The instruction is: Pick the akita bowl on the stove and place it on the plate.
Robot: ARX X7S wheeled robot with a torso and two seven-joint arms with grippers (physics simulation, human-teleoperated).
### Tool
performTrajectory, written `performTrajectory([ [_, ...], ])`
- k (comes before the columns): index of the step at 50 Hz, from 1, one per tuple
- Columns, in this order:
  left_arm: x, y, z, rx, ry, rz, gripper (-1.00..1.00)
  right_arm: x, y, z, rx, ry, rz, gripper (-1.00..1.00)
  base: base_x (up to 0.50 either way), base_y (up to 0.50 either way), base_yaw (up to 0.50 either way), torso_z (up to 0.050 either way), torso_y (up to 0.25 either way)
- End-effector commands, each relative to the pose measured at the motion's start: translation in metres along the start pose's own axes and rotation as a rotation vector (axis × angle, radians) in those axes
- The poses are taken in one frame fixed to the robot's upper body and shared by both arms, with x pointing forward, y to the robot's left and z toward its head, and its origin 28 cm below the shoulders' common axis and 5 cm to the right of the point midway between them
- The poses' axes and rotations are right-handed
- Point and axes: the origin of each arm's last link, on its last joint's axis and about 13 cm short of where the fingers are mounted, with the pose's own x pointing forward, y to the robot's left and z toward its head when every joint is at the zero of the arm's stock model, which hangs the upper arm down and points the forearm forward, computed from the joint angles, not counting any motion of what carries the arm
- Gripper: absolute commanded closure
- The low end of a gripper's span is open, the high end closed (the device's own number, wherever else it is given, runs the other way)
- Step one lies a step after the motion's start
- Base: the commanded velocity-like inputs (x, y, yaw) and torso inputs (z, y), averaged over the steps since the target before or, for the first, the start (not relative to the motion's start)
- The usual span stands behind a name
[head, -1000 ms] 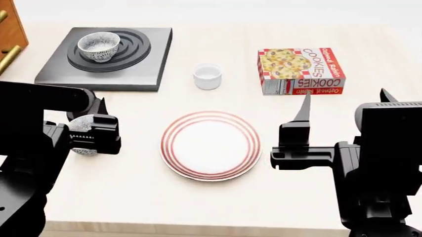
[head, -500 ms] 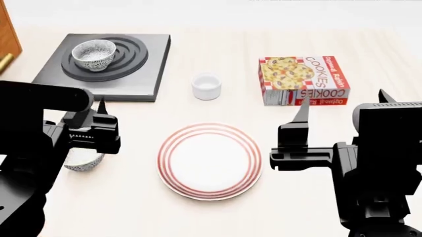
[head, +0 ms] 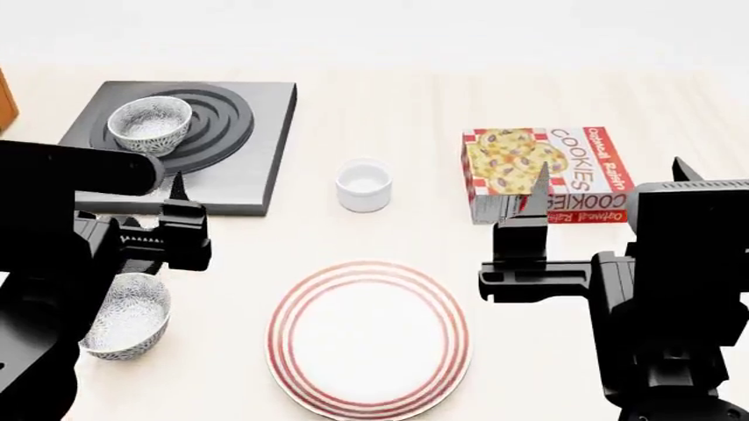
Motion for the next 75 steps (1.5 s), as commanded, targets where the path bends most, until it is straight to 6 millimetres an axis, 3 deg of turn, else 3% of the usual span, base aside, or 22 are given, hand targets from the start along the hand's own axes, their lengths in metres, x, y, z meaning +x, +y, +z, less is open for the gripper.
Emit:
performTrajectory([
  [1,0.0006,-0.0008,-0.0001,-0.006,-0.007,-0.011,-1.0,-0.0007,-0.0013,0.0001,0.017,-0.003,-0.006,-1.0,0.23,0.0,0.0,0.0,0.0],
  [75,-0.0003,-0.0007,0.0019,-0.013,-0.002,-0.011,-1.0,0.0,-0.0015,-0.0003,0.027,-0.007,-0.008,-1.0,0.22,0.0,0.0,0.0,0.0],
])
